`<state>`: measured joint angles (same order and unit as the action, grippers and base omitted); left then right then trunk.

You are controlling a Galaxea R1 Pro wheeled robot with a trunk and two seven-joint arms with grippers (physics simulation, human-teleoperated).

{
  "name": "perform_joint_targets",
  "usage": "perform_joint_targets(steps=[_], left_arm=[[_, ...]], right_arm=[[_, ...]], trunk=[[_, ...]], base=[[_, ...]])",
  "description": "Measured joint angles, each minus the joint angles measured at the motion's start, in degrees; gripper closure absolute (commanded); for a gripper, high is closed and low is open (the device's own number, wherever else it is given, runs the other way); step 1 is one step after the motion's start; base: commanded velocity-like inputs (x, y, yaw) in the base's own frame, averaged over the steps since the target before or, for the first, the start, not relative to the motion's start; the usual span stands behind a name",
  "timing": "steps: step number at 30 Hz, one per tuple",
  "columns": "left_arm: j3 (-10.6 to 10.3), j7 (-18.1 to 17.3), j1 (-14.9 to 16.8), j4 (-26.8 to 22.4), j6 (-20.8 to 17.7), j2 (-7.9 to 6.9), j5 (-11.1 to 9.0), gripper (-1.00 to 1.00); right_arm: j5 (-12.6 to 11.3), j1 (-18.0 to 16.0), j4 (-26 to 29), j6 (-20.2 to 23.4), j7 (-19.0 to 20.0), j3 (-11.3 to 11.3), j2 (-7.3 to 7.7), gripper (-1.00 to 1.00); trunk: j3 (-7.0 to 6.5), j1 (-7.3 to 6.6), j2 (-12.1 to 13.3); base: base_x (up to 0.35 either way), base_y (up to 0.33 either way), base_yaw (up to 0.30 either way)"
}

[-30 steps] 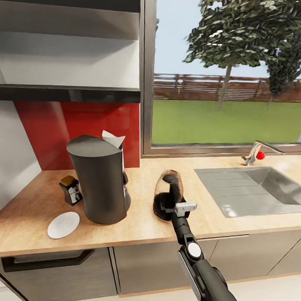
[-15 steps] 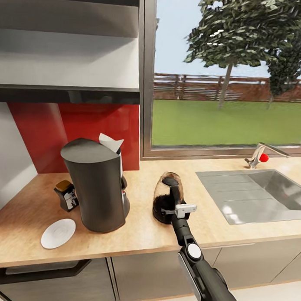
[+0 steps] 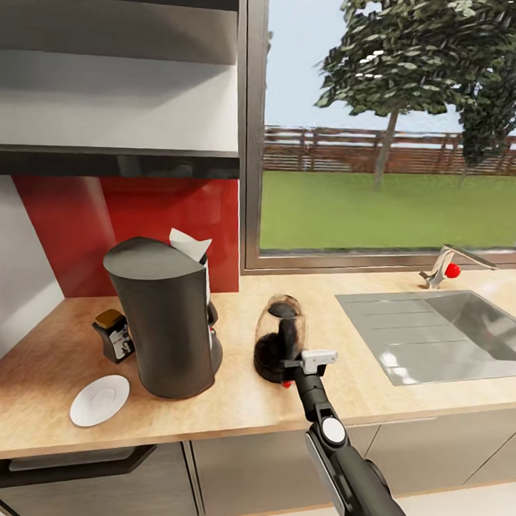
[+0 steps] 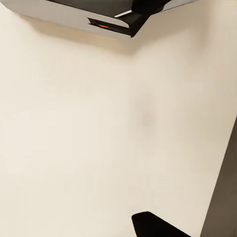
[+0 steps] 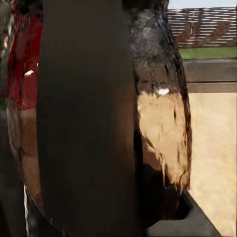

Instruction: Set up a coffee station on the kitchen countertop: keep the coffee maker on the countertop, move the bottle of coffee from the kitchen shelf to the counter next to the coffee maker, place a paper coffee filter on top of the coffee maker, put the saucer next to the coffee maker with the coffee cup on the saucer, and place the electric kettle next to the coffee maker.

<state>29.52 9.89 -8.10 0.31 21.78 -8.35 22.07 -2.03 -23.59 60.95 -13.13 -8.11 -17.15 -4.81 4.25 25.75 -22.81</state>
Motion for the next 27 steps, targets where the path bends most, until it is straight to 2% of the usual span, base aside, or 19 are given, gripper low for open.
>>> perform_joint_targets(steps=[27], left_arm=[[-0.04,0.01,0.0,0.01,-0.04,0.0,0.04,-1.0]], right_arm=[[-0.07,0.02,0.18,0.27,0.07,0.2,-0.14,1.0]], trunk=[[0.01,0.0,0.01]], base=[[0.0,0.0,0.0]])
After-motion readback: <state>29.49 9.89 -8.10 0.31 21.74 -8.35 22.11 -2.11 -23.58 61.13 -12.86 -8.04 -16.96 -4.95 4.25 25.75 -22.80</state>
